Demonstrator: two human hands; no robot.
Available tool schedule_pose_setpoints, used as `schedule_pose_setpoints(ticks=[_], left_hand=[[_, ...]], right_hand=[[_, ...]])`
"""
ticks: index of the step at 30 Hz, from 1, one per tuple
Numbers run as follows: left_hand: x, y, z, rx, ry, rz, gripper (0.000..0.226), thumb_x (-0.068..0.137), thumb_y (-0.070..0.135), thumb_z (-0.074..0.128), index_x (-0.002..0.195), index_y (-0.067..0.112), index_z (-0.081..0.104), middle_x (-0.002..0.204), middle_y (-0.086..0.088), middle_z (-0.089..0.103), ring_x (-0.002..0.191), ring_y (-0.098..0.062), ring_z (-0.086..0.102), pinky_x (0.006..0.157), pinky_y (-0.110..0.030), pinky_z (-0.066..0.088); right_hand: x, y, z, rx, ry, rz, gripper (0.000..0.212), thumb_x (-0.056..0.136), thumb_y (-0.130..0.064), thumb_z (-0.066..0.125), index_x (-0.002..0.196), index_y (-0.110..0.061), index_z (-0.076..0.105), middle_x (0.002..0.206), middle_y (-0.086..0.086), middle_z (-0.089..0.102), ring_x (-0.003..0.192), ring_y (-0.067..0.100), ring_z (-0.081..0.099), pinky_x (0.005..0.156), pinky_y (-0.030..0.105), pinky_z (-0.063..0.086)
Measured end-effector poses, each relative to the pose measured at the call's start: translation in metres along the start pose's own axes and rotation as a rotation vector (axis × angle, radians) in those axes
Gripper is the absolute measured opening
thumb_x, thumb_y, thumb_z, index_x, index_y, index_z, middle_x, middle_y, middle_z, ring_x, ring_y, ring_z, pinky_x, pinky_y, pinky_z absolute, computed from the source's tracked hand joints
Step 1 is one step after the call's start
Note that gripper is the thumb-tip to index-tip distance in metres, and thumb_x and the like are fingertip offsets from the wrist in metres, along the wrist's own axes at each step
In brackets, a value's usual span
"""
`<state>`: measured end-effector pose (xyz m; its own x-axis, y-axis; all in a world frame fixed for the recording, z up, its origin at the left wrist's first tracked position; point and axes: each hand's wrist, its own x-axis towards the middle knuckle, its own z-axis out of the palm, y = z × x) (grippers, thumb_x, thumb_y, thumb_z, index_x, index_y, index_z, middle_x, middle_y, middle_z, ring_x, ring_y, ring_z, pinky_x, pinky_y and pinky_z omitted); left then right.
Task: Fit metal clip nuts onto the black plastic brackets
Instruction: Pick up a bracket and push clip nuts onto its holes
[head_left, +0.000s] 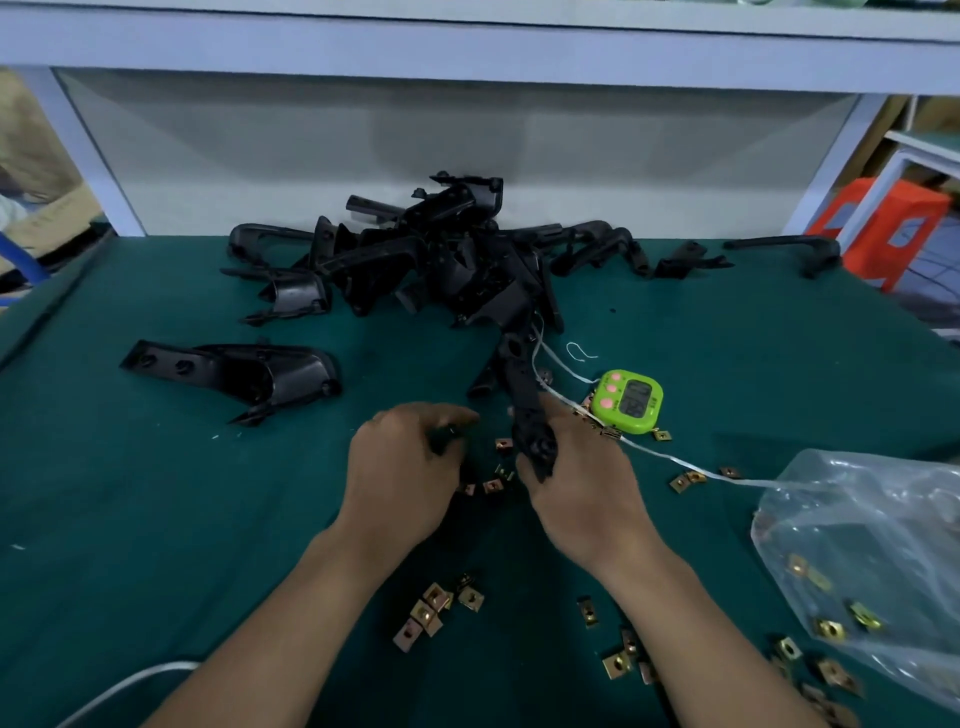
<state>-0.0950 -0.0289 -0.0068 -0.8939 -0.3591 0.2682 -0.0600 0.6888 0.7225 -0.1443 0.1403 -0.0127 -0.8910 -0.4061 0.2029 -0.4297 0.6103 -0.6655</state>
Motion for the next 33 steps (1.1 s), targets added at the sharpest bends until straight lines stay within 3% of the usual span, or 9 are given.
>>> schedule_pose_setpoints(ticks=[4, 8, 10, 12, 16, 21, 24, 28, 33], left_hand=[[0.001, -0.001, -0.002, 0.038, -0.043, 0.100, 0.040, 0.077, -0.002, 0.064, 0.100, 0.026, 0.081, 0.108, 0.011, 0.075, 0.096, -0.012, 0.068, 0.081, -0.024, 0.053], [0.001, -0.001, -0.001, 0.017, -0.026, 0.147, 0.032, 0.074, -0.004, 0.065, 0.084, 0.023, 0.080, 0.089, 0.014, 0.074, 0.081, -0.010, 0.067, 0.067, -0.010, 0.045], [0.000, 0.002, 0.000, -0.051, -0.029, 0.119, 0.034, 0.076, 0.000, 0.067, 0.089, 0.028, 0.082, 0.090, 0.018, 0.076, 0.084, 0.000, 0.068, 0.070, -0.005, 0.046], [-0.003, 0.004, 0.000, -0.166, -0.087, 0.106, 0.038, 0.077, 0.003, 0.072, 0.096, 0.035, 0.082, 0.093, 0.025, 0.076, 0.087, 0.007, 0.069, 0.077, -0.010, 0.052], [-0.007, 0.006, 0.000, -0.230, -0.150, 0.184, 0.040, 0.075, 0.011, 0.086, 0.099, 0.042, 0.080, 0.097, 0.026, 0.074, 0.097, 0.001, 0.070, 0.088, -0.018, 0.053], [-0.007, 0.007, 0.002, -0.300, -0.096, 0.178, 0.023, 0.077, 0.015, 0.088, 0.085, 0.036, 0.082, 0.085, 0.021, 0.075, 0.082, -0.007, 0.072, 0.071, -0.028, 0.058], [-0.004, 0.005, 0.004, -0.364, -0.099, 0.034, 0.020, 0.085, 0.021, 0.081, 0.078, 0.040, 0.079, 0.078, 0.015, 0.075, 0.071, -0.003, 0.068, 0.064, -0.022, 0.053], [0.002, 0.005, 0.001, -0.462, -0.145, -0.033, 0.023, 0.094, 0.015, 0.070, 0.077, 0.029, 0.077, 0.075, 0.008, 0.076, 0.070, -0.002, 0.065, 0.069, -0.016, 0.050], [0.003, 0.005, 0.001, -0.619, -0.226, -0.032, 0.025, 0.099, 0.012, 0.063, 0.080, 0.023, 0.076, 0.079, -0.001, 0.077, 0.075, -0.021, 0.066, 0.076, -0.030, 0.051]], right_hand=[[-0.001, -0.002, 0.005, 0.101, -0.082, -0.047, 0.035, 0.081, -0.026, 0.062, 0.111, -0.042, 0.056, 0.092, -0.019, 0.068, 0.086, 0.008, 0.064, 0.076, 0.040, 0.055], [0.001, -0.002, 0.003, 0.250, -0.103, -0.006, 0.032, 0.078, -0.012, 0.067, 0.101, -0.035, 0.065, 0.091, -0.016, 0.071, 0.087, 0.008, 0.067, 0.078, 0.039, 0.055], [0.002, -0.003, 0.001, 0.284, 0.002, -0.007, 0.031, 0.075, -0.008, 0.068, 0.091, -0.034, 0.065, 0.083, -0.017, 0.069, 0.079, 0.004, 0.065, 0.070, 0.021, 0.050], [0.005, -0.003, -0.004, 0.362, 0.084, 0.061, 0.025, 0.074, -0.008, 0.074, 0.085, -0.029, 0.065, 0.077, -0.013, 0.069, 0.071, 0.006, 0.063, 0.064, 0.015, 0.047], [0.007, -0.001, -0.016, 0.653, 0.048, 0.266, 0.021, 0.076, -0.004, 0.077, 0.088, -0.016, 0.066, 0.069, 0.003, 0.064, 0.059, 0.015, 0.053, 0.059, 0.029, 0.046], [0.002, -0.008, -0.016, 0.846, -0.067, 0.426, 0.012, 0.086, -0.002, 0.067, 0.096, -0.008, 0.061, 0.062, 0.001, 0.060, 0.049, 0.018, 0.048, 0.042, 0.022, 0.033], [0.005, -0.005, -0.022, 0.642, 0.021, 0.394, 0.013, 0.085, -0.004, 0.062, 0.087, -0.016, 0.061, 0.063, 0.000, 0.066, 0.047, 0.016, 0.049, 0.043, 0.023, 0.036], [0.006, 0.010, -0.035, -0.082, 0.189, 0.193, 0.020, 0.081, -0.020, 0.066, 0.074, -0.034, 0.053, 0.059, -0.007, 0.057, 0.055, 0.011, 0.055, 0.044, 0.015, 0.036], [0.004, 0.014, -0.033, -0.325, 0.209, 0.179, 0.014, 0.072, -0.035, 0.067, 0.074, -0.033, 0.053, 0.054, -0.008, 0.046, 0.061, 0.032, 0.044, 0.056, 0.034, 0.033]])
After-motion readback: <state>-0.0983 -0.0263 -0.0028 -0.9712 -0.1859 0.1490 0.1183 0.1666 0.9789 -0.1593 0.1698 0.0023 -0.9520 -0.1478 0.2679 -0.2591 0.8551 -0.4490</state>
